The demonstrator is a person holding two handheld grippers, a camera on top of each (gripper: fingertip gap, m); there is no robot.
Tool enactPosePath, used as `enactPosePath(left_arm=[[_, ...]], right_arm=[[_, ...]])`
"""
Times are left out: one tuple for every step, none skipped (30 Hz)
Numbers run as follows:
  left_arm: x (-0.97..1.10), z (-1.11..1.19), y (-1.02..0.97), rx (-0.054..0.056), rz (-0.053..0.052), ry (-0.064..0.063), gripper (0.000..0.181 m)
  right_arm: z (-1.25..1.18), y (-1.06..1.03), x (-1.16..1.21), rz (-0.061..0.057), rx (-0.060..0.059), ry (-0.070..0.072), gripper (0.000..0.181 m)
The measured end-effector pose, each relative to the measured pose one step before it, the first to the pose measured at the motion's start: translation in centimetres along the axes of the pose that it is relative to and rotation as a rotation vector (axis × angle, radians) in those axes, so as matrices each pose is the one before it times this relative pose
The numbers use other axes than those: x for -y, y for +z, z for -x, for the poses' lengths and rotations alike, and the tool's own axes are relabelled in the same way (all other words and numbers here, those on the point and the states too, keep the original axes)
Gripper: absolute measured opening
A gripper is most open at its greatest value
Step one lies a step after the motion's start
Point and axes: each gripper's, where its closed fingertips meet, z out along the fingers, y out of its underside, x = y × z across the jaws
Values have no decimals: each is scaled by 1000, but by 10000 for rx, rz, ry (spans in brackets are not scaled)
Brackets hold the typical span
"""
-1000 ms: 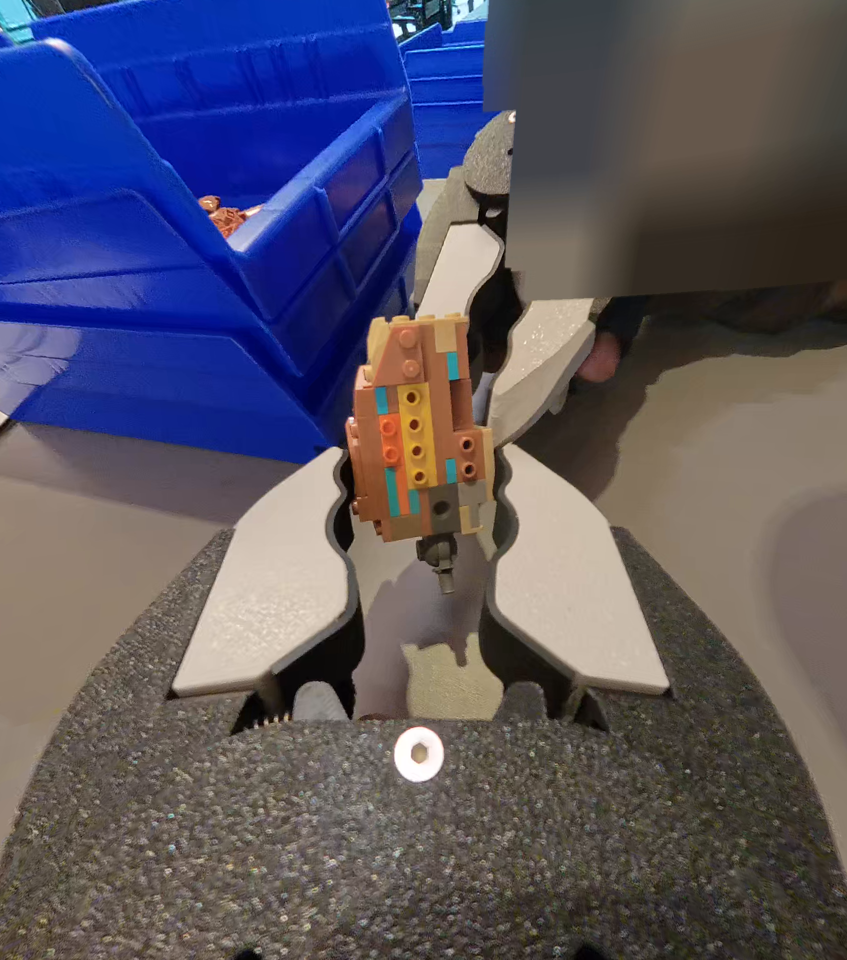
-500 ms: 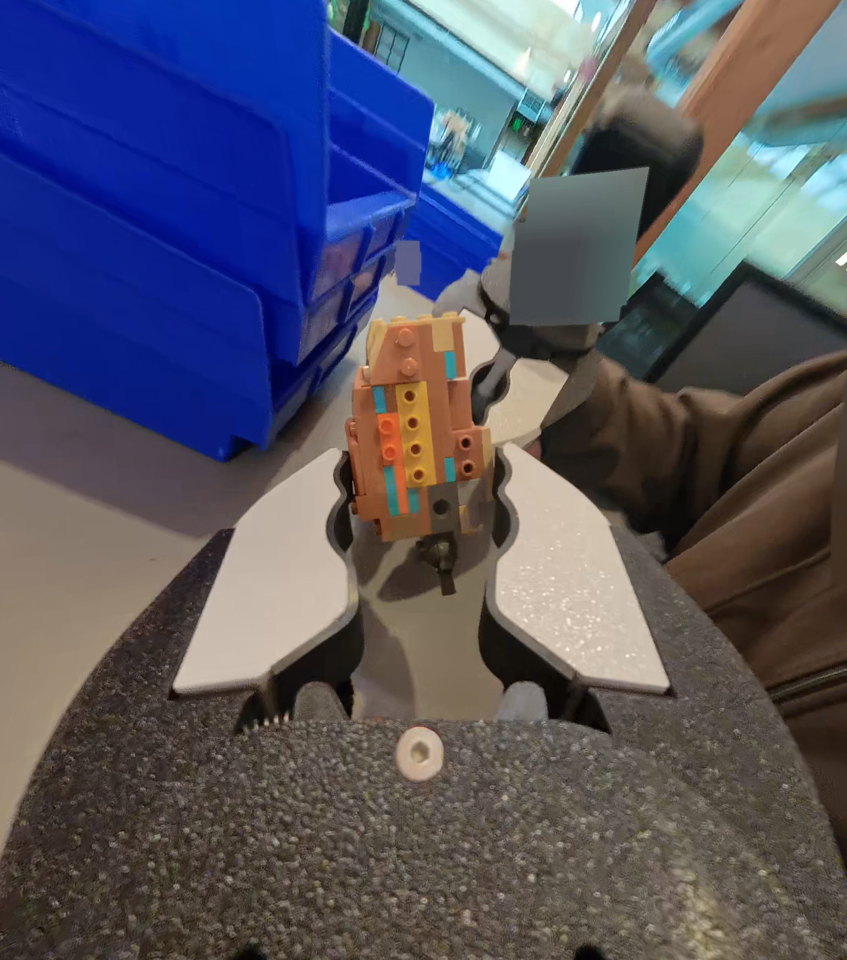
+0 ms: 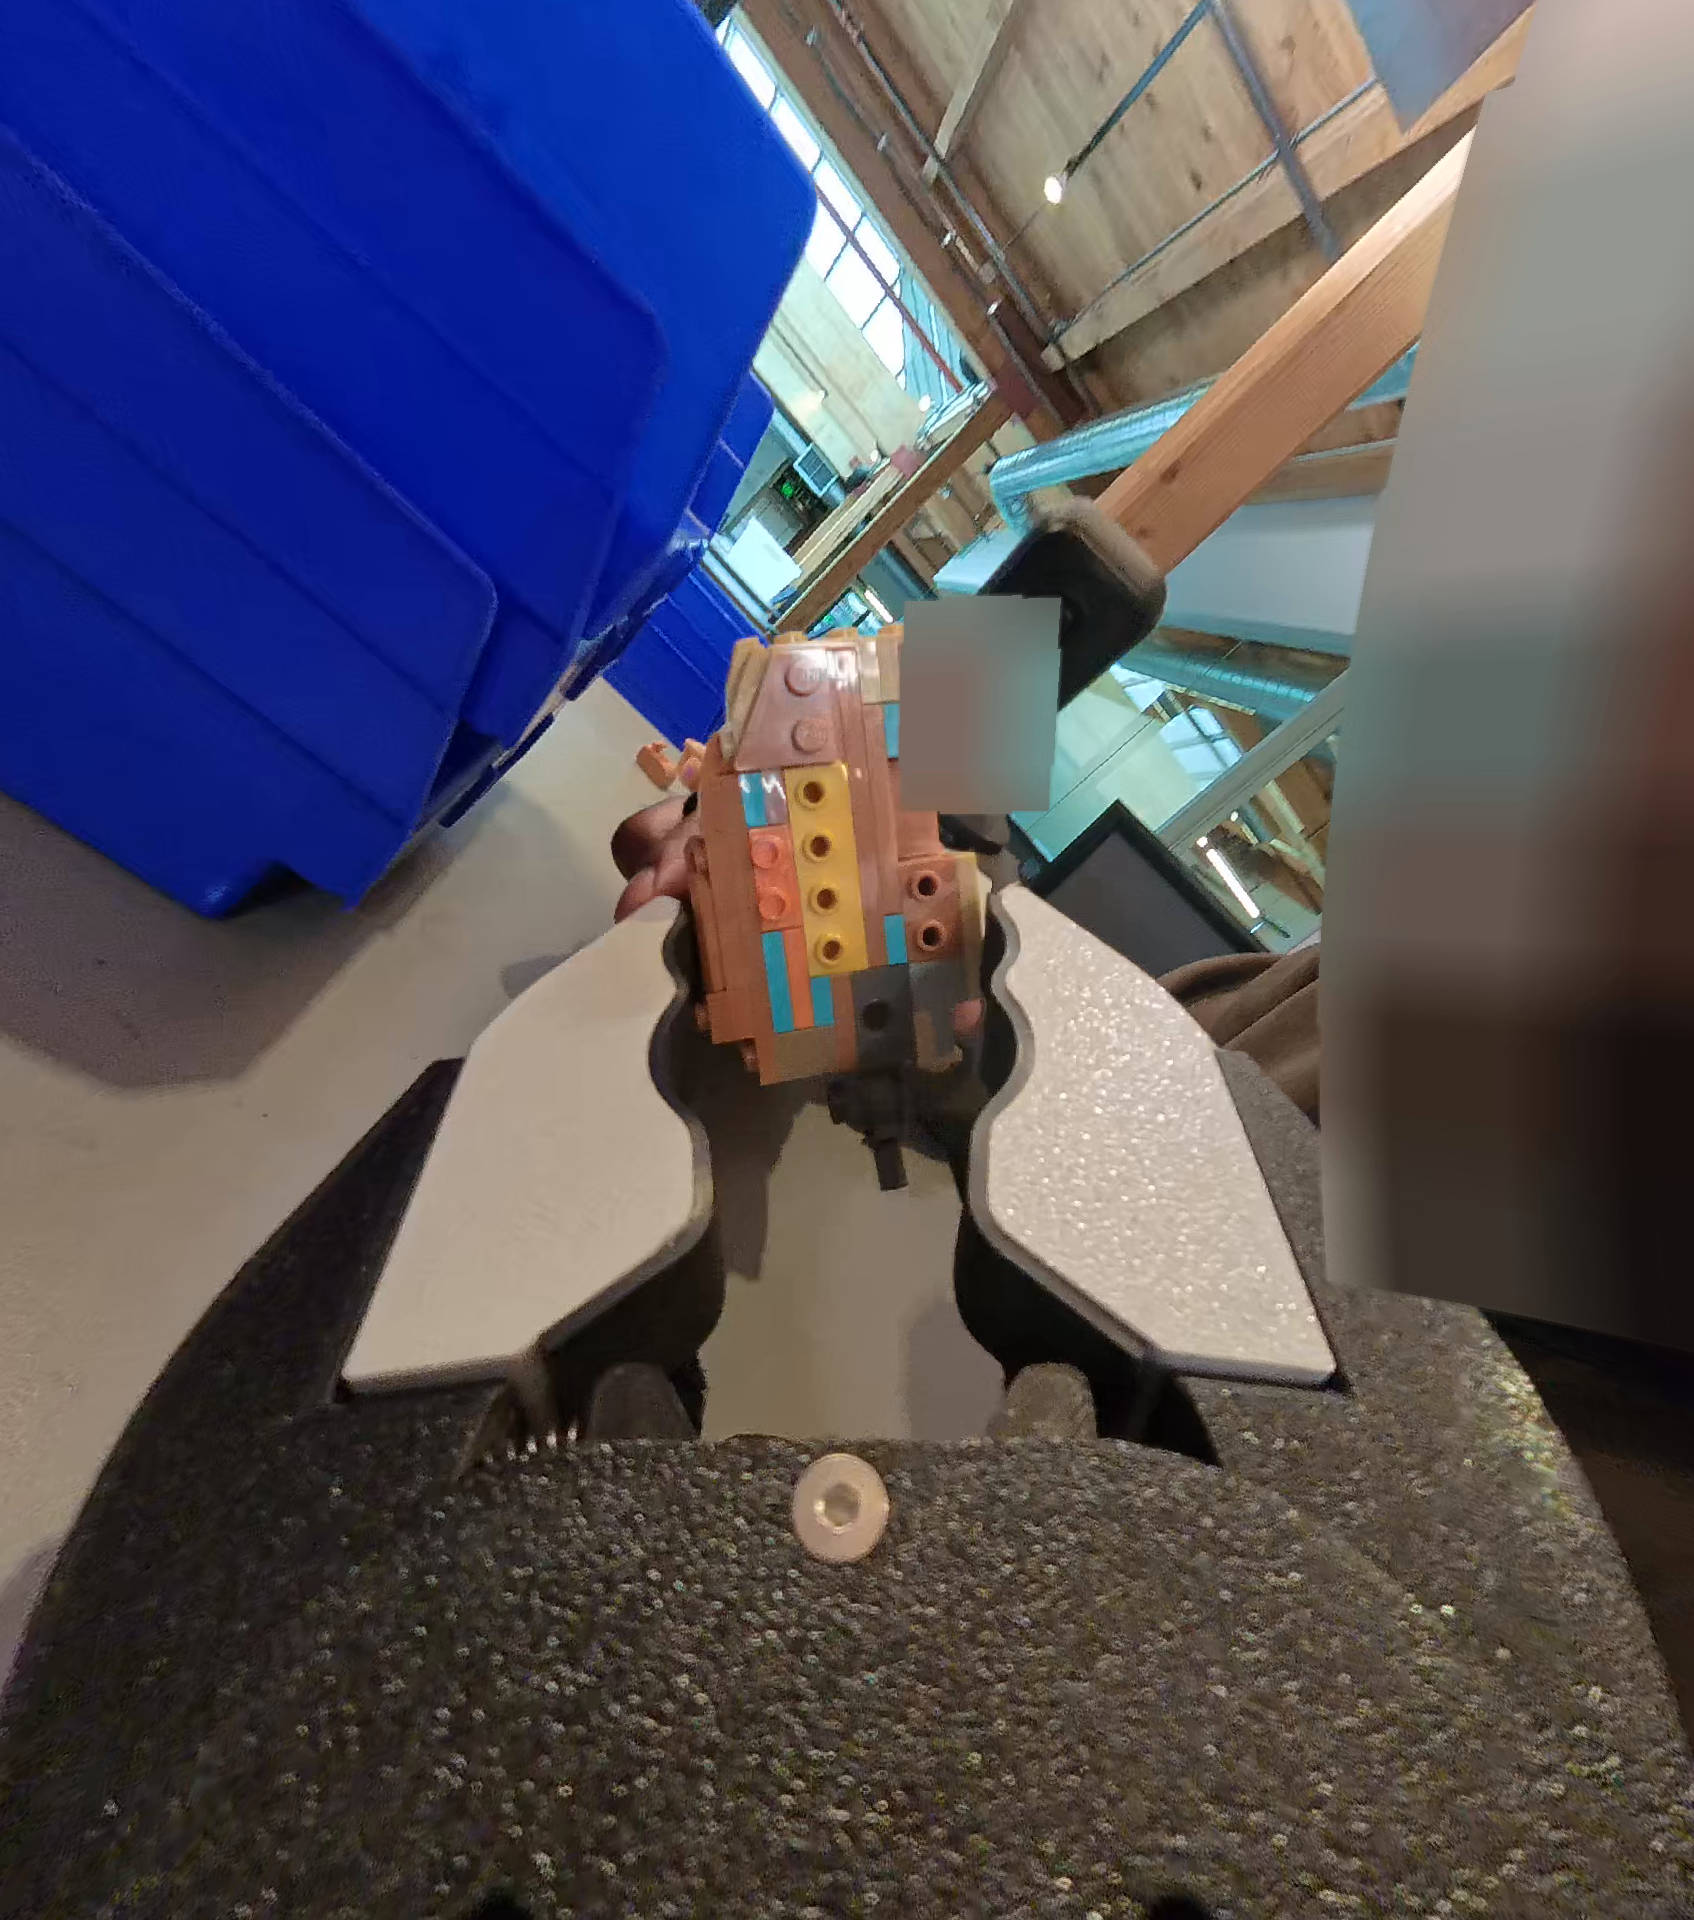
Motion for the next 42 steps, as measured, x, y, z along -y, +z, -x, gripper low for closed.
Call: enactPosePath(left_arm=[[137,-113,-18,-121,-110,-151,52],[128,-129,1,-135,-113,-153,52],[140,-121,5,-115,-132,-136,52],[165,-147,14,-131,-144,-133,52],[169,-149,24,-134,-150,-142,52],[179,-107,11,-106,-169,-141,52],[203,-60,-8,-90,-188,-157,52],[203,-39,-27,-86,-190,-171,52],[197,4,-40,-63,-178,-171,52],[183,32,-48,-47,-169,-152,52],[161,-2,-42,-62,-139,-145,52],[92,-5,-19,-58,-92,-126,52],[11,-5,-6,-37,-31,-90,52],[-72,8,21,-11,35,-25,52],[-147,-8,47,5,98,48,52],[-156,-38,48,20,107,113,52],[-128,-46,53,28,92,155,52],[-100,-119,57,-10,87,158,52],[-104,-169,47,-40,89,155,52],[-94,-144,40,-30,90,186,52],[-111,-120,22,-18,103,207,52],[-145,-104,20,-14,136,224,52],[-170,-76,1,7,166,234,52],[-176,-20,-19,42,179,250,52],[-132,-34,-28,42,153,259,52],[-84,-109,-35,-9,114,237,52],[-21,-186,-21,-60,71,186,51],[-7,-207,5,-79,51,146,51],[-28,-224,30,-90,56,130,51],[-70,-190,48,-67,72,134,51],[-137,-163,80,-42,107,155,51],[-200,-158,104,-38,131,170,51],[-220,-140,119,-23,146,189,51],[-167,-91,86,14,110,206,51],[67,-60,-26,28,-26,200,51],[10,22,-20,78,27,182,51],[-77,64,-7,96,88,195,51],[-133,17,5,55,105,194,51],[-128,-98,12,-29,81,147,51],[-64,-135,16,-78,24,100,51],[20,-87,-29,-63,-34,55,51],[8,-70,-26,-75,-13,23,51]], right_arm=[[72,50,108,-69,-14,-67,29],[34,12,153,-96,-25,-55,29],[4,-22,162,-109,-32,-38,30],[-29,-41,195,-129,-39,-18,30],[-106,-72,276,-176,-86,-21,31],[-120,-98,341,-218,-109,-51,32],[-135,-102,329,-206,-143,-93,33],[-186,-81,248,-140,-194,-139,33],[-190,-26,80,-39,-192,-162,33],[-136,20,-55,40,-147,-152,33],[-124,61,-104,55,-139,-130,34],[-146,69,-78,19,-158,-121,34],[-90,76,-66,-6,-132,-102,34],[-6,79,-69,-4,-59,-61,34],[66,81,-47,-8,14,25,34],[167,52,-4,-35,137,165,34],[187,24,76,-95,208,299,33],[174,-26,176,-163,242,374,33],[228,-66,196,-173,304,409,31],[267,-70,168,-136,341,417,30],[239,-55,106,-77,323,390,30],[235,-53,126,-84,291,320,29],[258,-88,210,-138,267,247,28],[288,-89,235,-146,263,212,27],[186,-86,243,-129,175,179,25],[89,-87,215,-108,92,125,25],[44,-81,162,-68,48,75,24],[-11,-73,102,-26,6,38,23],[-9,-37,46,-10,3,36,23],[-10,9,1,12,5,54,24],[-16,43,-50,28,-11,36,24],[-6,58,-62,27,-20,9,24],[25,53,-61,20,8,8,24],[119,47,-44,15,69,24,24],[121,15,-8,-4,83,53,23],[37,34,2,3,35,54,23],[125,35,-27,7,84,38,23],[145,51,-27,12,89,37,23],[128,67,-64,29,77,23,23],[150,55,-29,12,69,-7,23],[74,27,29,-19,13,-28,23],[65,31,16,5,-2,-25,23]])
